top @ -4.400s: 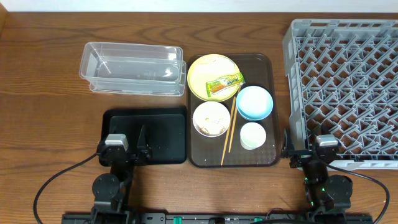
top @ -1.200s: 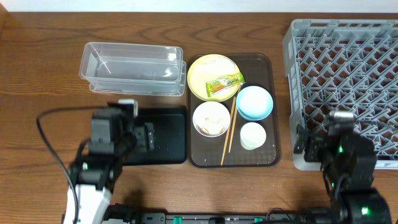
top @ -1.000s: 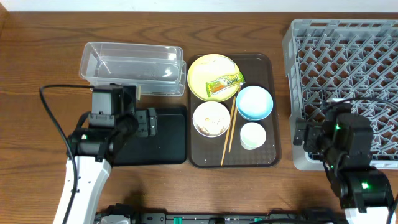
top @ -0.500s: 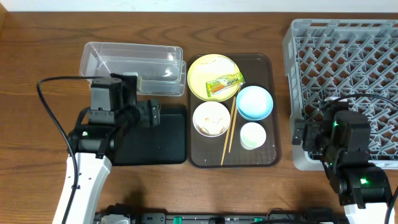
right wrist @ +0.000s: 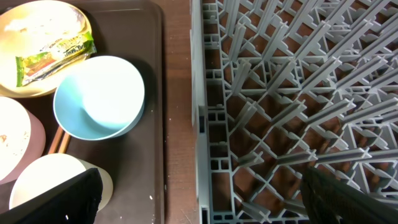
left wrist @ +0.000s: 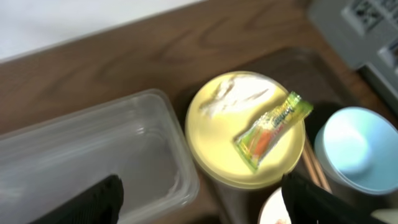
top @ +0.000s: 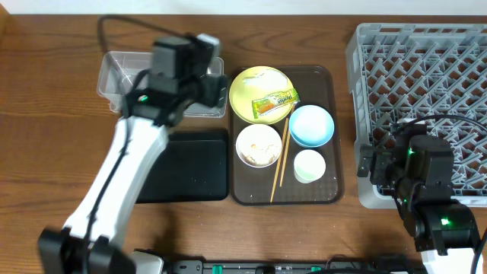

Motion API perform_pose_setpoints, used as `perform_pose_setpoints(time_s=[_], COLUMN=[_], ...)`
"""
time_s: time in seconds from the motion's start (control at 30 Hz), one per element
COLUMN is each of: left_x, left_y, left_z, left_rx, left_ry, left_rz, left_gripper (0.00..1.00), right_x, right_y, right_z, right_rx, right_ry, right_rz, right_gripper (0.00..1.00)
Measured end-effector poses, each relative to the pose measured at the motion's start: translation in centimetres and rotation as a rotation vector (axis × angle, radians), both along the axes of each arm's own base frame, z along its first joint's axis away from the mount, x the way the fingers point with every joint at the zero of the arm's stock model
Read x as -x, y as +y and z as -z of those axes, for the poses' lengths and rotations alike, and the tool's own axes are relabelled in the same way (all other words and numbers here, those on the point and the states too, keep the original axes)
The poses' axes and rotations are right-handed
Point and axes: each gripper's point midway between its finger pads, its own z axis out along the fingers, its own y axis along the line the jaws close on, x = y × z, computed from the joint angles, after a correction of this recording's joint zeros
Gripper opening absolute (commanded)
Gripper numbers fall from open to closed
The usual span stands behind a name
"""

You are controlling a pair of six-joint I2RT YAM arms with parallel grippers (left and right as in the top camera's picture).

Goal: Sort waste into correct bins and load items into the dishwasher rack
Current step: 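Reach the left gripper to the yellow plate and grasp the Pandan wrapper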

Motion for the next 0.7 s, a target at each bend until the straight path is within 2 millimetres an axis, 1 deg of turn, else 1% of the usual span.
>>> perform_pose_setpoints(time_s=[0.07,0.13,0.2,0.23,0.27,0.33,0.37,0.53,0.7], left_x=[-0.9,-1.6,-2.1,-2.1,-2.1,-2.0,-2.0,-1.7,-1.6], left_y=[-1.9,-4.1,-5.8,-7.0,-7.7,-9.1,-9.7,-11.5,-12.9], left_z=[0.6,1.6,3.3,4.2,5.1,7.3,8.7,13.1,15.6], left_rx=[-0.003,-0.004,-0.009,-0.011,-0.016,-0.030,-0.040,-0.067,-0.074], left_ry=[-0.023,-0.036,-0.029,-0.023,-0.014,0.016,0.036,0.095,0.109], left_rz=[0.045,0.088,0.121,0.144,0.159,0.188,0.203,0.239,0.265], left_gripper=[0.84,0.83,0.83,0.83,0.84,0.83,0.83,0.83,0.82], right_x=[0.0,0.0,0.0,0.0,0.0,0.0,0.0,0.0,0.0], right_y=[0.0,0.0,0.0,0.0,0.0,0.0,0.0,0.0,0.0], right_z=[0.0,0.0,0.0,0.0,0.0,-0.1,-0.1,-0.1,0.0], right_rx=[0.000,0.000,0.000,0.000,0.000,0.000,0.000,0.000,0.000], right_ry=[0.000,0.000,0.000,-0.001,-0.001,-0.002,-0.002,-0.002,0.000], right_rz=[0.000,0.000,0.000,0.000,0.000,0.000,0.000,0.000,0.000], right_gripper=[0.99,0.99,0.99,0.99,0.99,0.99,0.99,0.99,0.99])
